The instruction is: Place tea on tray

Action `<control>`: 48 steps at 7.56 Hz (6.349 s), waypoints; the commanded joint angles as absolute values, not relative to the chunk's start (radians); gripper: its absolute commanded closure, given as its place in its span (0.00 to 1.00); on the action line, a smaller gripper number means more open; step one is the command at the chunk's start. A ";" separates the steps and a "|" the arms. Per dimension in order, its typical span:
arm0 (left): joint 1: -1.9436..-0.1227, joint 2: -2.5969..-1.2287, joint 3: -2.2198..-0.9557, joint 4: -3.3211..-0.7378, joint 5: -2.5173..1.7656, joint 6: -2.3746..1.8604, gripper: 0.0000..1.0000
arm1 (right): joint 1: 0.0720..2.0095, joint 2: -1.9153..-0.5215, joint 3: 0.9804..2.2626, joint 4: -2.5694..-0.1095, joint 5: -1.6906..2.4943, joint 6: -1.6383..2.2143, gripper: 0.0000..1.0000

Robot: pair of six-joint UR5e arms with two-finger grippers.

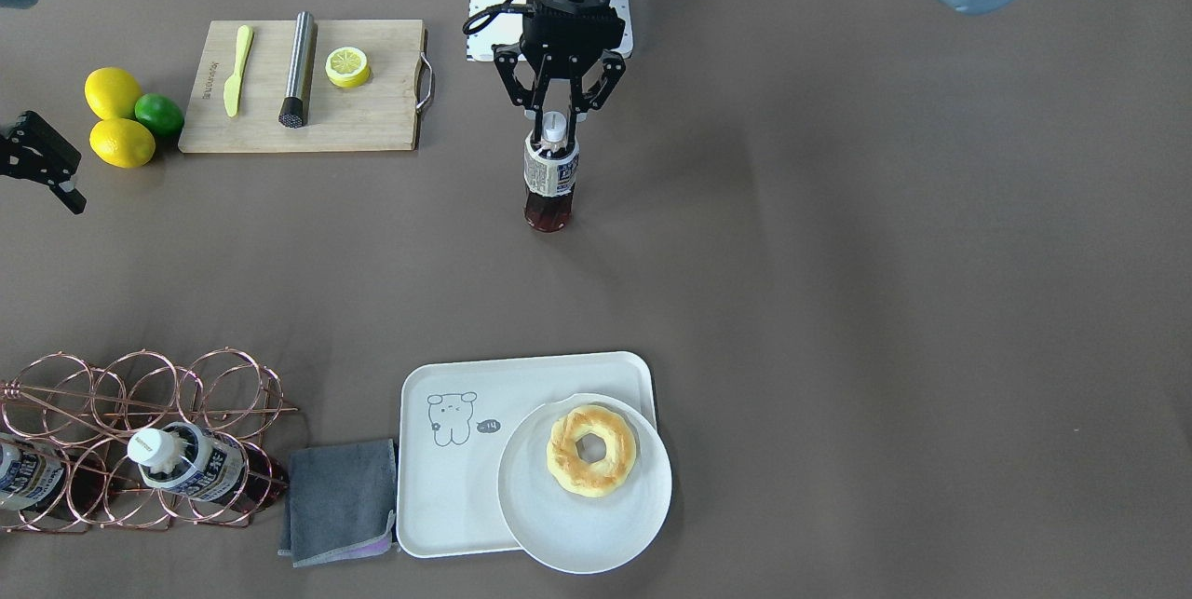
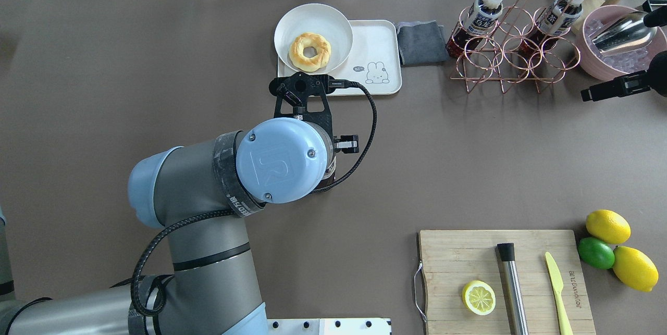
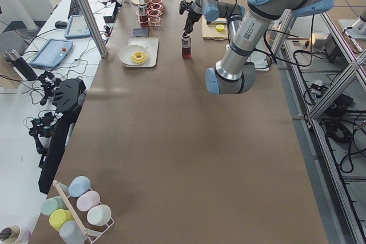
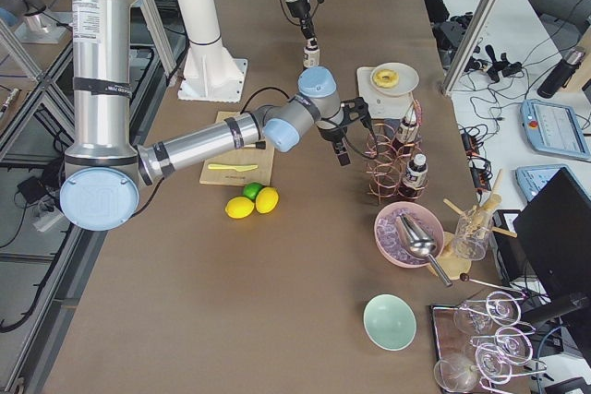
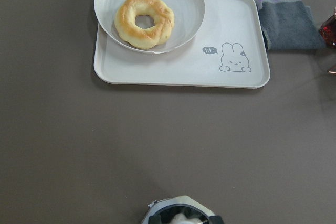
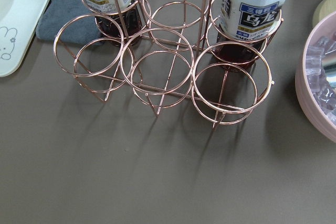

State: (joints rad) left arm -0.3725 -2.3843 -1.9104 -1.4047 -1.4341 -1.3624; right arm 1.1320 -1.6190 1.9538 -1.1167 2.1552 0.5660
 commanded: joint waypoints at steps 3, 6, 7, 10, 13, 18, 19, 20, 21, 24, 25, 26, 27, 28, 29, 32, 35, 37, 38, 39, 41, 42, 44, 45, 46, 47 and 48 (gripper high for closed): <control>-0.519 -2.523 -1.823 -1.385 -1.536 -1.351 1.00 | 1.137 -1.617 1.954 -1.117 2.155 0.566 0.00; -0.616 -2.782 -1.469 -1.406 -1.552 -1.338 1.00 | 1.146 -1.627 1.950 -1.126 2.157 0.560 0.00; -0.641 -2.868 -1.298 -1.483 -1.551 -1.339 1.00 | 1.149 -1.631 1.950 -1.127 2.160 0.560 0.00; -0.687 -2.995 -0.896 -1.747 -1.542 -1.293 1.00 | 1.155 -1.631 1.939 -1.127 2.174 0.560 0.00; -0.681 -3.022 -0.761 -1.821 -1.503 -1.289 1.00 | 1.154 -1.625 1.928 -1.127 2.174 0.563 0.00; -0.624 -3.023 -0.759 -1.827 -1.442 -1.301 1.00 | 1.154 -1.620 1.921 -1.126 2.174 0.568 0.00; -0.624 -3.023 -0.759 -1.830 -1.442 -1.301 1.00 | 1.154 -1.618 1.913 -1.120 2.174 0.568 0.00; -0.626 -3.023 -0.764 -1.833 -1.448 -1.298 1.00 | 1.154 -1.617 1.908 -1.118 2.174 0.568 0.00; -0.627 -3.023 -0.765 -1.862 -1.450 -1.296 1.00 | 1.154 -1.618 1.908 -1.118 2.174 0.566 0.00; -0.632 -3.022 -0.773 -1.867 -1.451 -1.292 0.15 | 1.154 -1.618 1.908 -1.118 2.175 0.568 0.00; -0.637 -3.023 -0.775 -1.867 -1.454 -1.292 0.14 | 1.154 -1.617 1.910 -1.118 2.175 0.568 0.00; -0.655 -3.022 -0.800 -1.864 -1.501 -1.290 0.13 | 1.154 -1.617 1.910 -1.120 2.180 0.566 0.00; -0.672 -3.017 -0.827 -1.861 -1.534 -1.287 0.13 | 1.154 -1.615 1.910 -1.124 2.184 0.566 0.00; -0.687 -2.996 -0.889 -1.849 -1.563 -1.258 0.13 | 1.157 -1.615 1.907 -1.130 2.187 0.566 0.00; -0.696 -2.909 -1.034 -1.771 -1.609 -1.240 0.03 | 1.173 -1.620 1.878 -1.131 2.203 0.558 0.00; -0.753 -2.578 -1.488 -1.577 -1.793 -1.077 0.03 | 1.317 -1.628 1.842 -1.277 2.304 0.417 0.00; -0.883 -2.111 -1.815 -1.582 -1.960 -0.776 0.03 | 1.454 -1.641 1.839 -1.588 2.292 0.066 0.00; -0.981 -1.848 -1.830 -1.578 -2.009 -0.520 0.03 | 1.468 -1.670 1.839 -1.748 2.161 -0.090 0.00; -1.049 -1.754 -1.789 -1.562 -2.078 -0.406 0.03 | 1.468 -1.681 1.838 -1.750 2.158 -0.092 0.00; -1.131 -1.685 -1.745 -1.552 -2.170 -0.359 0.03 | 1.468 -1.680 1.838 -1.750 2.157 -0.081 0.00; -1.280 -1.562 -1.749 -1.587 -2.223 -0.207 0.03 | 1.468 -1.668 1.775 -1.743 2.225 -0.078 0.00; -1.334 -1.533 -1.743 -1.589 -2.223 -0.137 0.03 | 1.468 -1.661 1.755 -1.743 2.252 -0.078 0.00; -1.432 -1.453 -1.733 -1.589 -2.224 -0.010 0.03 | 1.468 -1.660 1.766 -1.740 2.267 -0.080 0.00; -1.486 -1.439 -1.703 -1.588 -2.262 0.108 0.03 | 1.468 -1.654 1.763 -1.741 2.267 -0.080 0.00; -1.523 -1.445 -1.662 -1.580 -2.320 0.135 0.03 | 1.468 -1.655 1.760 -1.740 2.261 -0.081 0.00; -1.523 -1.448 -1.649 -1.577 -2.330 0.127 0.03 | 1.468 -1.651 1.759 -1.740 2.261 -0.080 0.00; -1.523 -1.448 -1.649 -1.577 -2.329 0.127 0.03 | 1.468 -1.649 1.764 -1.740 2.258 -0.081 0.00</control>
